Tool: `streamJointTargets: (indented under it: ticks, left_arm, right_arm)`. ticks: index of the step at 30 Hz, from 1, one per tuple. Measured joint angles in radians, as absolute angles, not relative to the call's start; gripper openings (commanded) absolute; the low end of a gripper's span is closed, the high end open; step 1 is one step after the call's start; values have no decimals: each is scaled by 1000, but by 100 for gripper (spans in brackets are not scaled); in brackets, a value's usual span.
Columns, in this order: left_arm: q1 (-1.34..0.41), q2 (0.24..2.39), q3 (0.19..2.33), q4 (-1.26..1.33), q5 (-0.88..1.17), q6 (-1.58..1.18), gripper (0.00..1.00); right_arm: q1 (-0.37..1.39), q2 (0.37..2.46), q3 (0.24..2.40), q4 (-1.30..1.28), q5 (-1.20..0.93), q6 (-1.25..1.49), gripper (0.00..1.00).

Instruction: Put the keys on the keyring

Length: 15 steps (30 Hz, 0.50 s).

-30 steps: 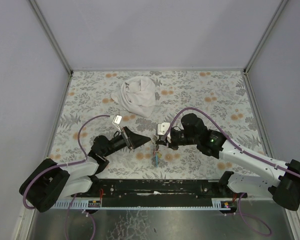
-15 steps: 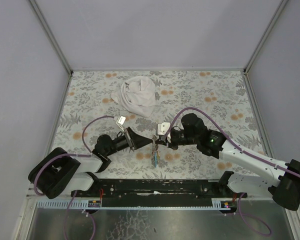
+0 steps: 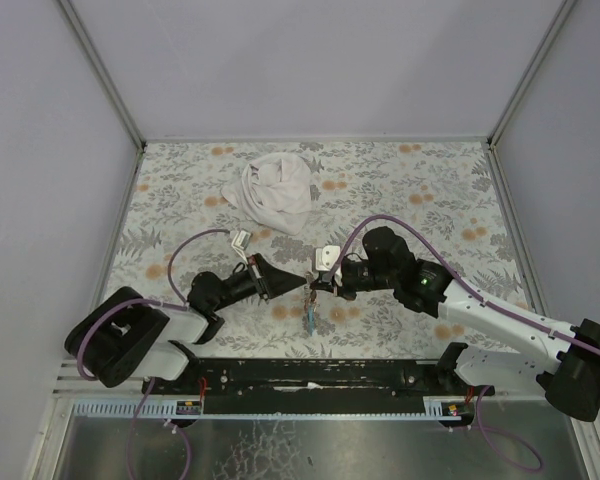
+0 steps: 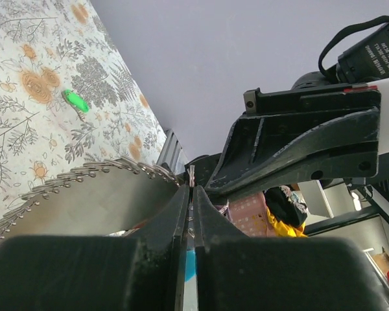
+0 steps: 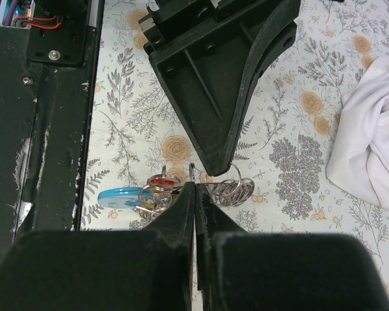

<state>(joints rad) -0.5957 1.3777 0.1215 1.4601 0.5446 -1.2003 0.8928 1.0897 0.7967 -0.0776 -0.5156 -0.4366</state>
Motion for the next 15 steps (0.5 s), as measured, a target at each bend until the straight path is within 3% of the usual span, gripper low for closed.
streamJointTargets:
  ticks: [5, 10, 15]
  left_arm:
    - [-596, 1290, 130, 1370, 551, -1145, 0]
    - [-600, 1092, 214, 1052, 548, -971, 0]
    - [-602, 969, 350, 731, 516, -745, 0]
  right_arm:
    - [893, 1074, 795, -89, -520, -448, 0]
    - [892, 1047, 796, -133, -548, -477, 29]
    - [892, 1049, 804, -215, -570, -498, 34]
